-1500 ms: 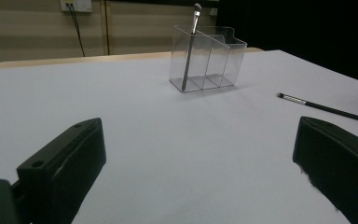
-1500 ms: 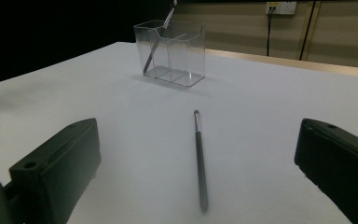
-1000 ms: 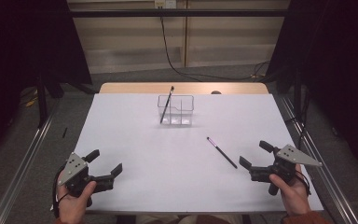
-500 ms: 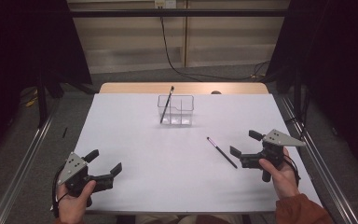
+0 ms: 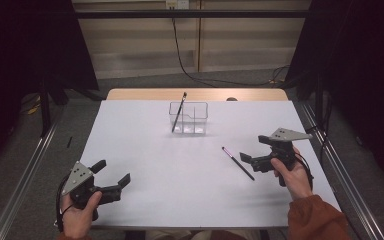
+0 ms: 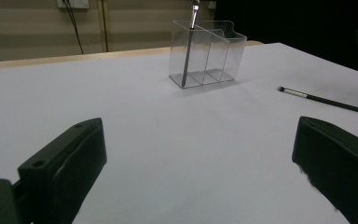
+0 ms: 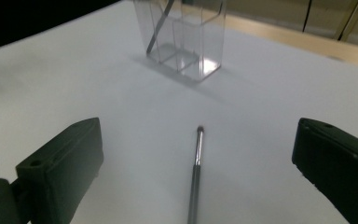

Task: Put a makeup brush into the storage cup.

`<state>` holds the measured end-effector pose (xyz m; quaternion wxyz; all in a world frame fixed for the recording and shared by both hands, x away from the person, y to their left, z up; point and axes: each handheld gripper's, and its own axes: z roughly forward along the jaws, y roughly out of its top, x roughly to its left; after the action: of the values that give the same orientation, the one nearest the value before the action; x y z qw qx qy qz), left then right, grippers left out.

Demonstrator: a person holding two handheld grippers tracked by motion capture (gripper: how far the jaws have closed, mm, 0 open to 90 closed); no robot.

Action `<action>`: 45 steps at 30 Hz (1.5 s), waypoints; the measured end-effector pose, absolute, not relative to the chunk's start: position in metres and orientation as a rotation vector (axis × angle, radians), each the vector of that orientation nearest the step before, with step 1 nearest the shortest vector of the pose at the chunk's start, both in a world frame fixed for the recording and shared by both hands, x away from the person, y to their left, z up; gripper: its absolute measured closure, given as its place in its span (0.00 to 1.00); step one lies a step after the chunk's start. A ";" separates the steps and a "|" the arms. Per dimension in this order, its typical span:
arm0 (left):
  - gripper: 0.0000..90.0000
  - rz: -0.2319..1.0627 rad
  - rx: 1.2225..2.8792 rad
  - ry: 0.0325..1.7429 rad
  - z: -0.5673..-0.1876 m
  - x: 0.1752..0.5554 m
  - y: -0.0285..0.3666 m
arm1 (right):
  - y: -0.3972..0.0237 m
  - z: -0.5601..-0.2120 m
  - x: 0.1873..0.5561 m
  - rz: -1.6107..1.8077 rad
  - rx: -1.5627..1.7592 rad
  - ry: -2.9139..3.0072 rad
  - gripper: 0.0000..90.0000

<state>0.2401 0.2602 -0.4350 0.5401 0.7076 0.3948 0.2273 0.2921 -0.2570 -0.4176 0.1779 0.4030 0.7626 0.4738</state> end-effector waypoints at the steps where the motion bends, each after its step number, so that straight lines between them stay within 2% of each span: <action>1: 0.03 0.541 1.682 0.938 -0.434 0.240 0.260 | -0.256 -0.418 0.295 1.325 1.152 2.180 0.02; 17: 0.04 0.538 1.694 0.931 -0.436 0.244 0.261 | -0.242 -0.419 0.324 0.972 1.181 2.515 0.03; 19: 0.04 0.534 1.693 0.931 -0.436 0.244 0.262 | -0.240 -0.422 0.327 0.927 1.194 2.566 0.07; 23: 0.04 0.538 1.700 0.931 -0.436 0.244 0.261 | -0.235 -0.423 0.330 0.839 1.139 2.657 0.06; 25: 0.04 0.541 1.703 0.931 -0.436 0.244 0.261 | -0.232 -0.422 0.331 0.800 1.129 2.679 0.10; 28: 0.04 0.541 1.713 0.929 -0.436 0.245 0.261 | -0.228 -0.420 0.333 0.754 1.099 2.683 0.08; 31: 0.04 0.541 1.708 0.932 -0.436 0.246 0.262 | -0.227 -0.421 0.336 0.706 1.130 2.738 0.09; 35: 0.04 0.545 1.711 0.933 -0.436 0.246 0.263 | -0.225 -0.424 0.339 0.598 1.147 2.822 0.25; 37: 0.04 0.545 1.709 0.935 -0.436 0.245 0.262 | -0.224 -0.425 0.339 0.560 1.148 2.842 0.27; 45: 0.04 0.553 1.720 0.927 -0.436 0.245 0.262 | -0.223 -0.435 0.341 0.443 1.189 2.893 0.48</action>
<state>0.2452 0.2620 -0.4358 0.5274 0.7197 0.3877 0.2314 0.3412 -0.2226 -0.4347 -0.0087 0.3764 0.9157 0.1404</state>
